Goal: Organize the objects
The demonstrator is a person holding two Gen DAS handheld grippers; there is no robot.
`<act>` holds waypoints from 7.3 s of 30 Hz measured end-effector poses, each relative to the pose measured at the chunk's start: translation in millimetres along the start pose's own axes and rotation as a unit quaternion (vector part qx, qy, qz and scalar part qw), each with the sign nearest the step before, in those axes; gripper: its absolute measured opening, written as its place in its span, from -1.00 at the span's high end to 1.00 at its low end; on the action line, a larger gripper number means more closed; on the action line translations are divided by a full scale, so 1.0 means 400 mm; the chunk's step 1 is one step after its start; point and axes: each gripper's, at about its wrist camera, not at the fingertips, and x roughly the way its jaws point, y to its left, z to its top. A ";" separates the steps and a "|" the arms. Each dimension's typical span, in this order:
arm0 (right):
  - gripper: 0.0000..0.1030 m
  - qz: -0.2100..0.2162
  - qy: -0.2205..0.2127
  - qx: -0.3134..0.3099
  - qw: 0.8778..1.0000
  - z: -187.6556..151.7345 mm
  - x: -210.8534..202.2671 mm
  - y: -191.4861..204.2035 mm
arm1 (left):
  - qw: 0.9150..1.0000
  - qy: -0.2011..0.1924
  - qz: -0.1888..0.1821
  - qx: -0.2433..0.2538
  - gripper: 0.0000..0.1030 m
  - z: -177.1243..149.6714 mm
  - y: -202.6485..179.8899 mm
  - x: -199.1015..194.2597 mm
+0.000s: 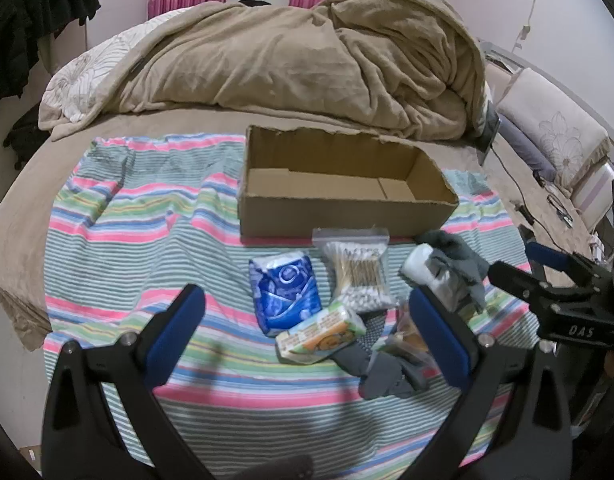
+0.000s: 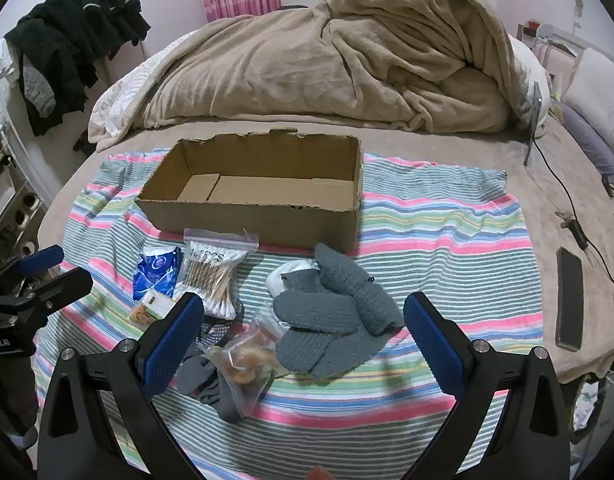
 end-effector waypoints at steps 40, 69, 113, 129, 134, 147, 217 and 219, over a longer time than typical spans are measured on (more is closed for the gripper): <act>-0.98 0.001 0.000 0.001 1.000 0.001 0.000 0.001 | 1.000 0.001 0.002 -0.003 -0.99 -0.003 0.004 0.006; -0.98 0.002 0.021 0.016 1.000 0.019 0.065 -0.038 | 0.999 0.023 0.022 -0.020 -0.99 0.008 0.028 0.097; 0.20 0.076 0.029 0.044 0.996 -0.012 0.131 -0.142 | 0.997 0.065 -0.039 -0.012 0.56 -0.022 0.051 0.267; 0.20 0.086 -0.020 0.029 0.996 0.045 0.042 -0.117 | 0.997 0.048 -0.064 -0.006 0.74 -0.012 0.045 0.238; 0.20 0.081 -0.034 0.022 0.996 0.056 0.023 -0.110 | 0.997 0.027 -0.068 -0.002 0.75 0.007 0.038 0.195; 0.19 0.085 -0.079 -0.014 0.993 0.178 0.022 -0.084 | 0.995 -0.060 -0.078 0.016 0.75 0.157 0.035 0.069; -0.54 0.032 -0.079 0.027 0.996 0.060 -0.061 -0.085 | 0.998 -0.024 -0.061 0.006 -0.61 0.069 -0.008 0.036; -0.54 0.031 -0.075 0.027 0.996 0.043 -0.063 -0.089 | 0.998 -0.018 -0.057 0.004 -0.61 0.049 -0.006 0.038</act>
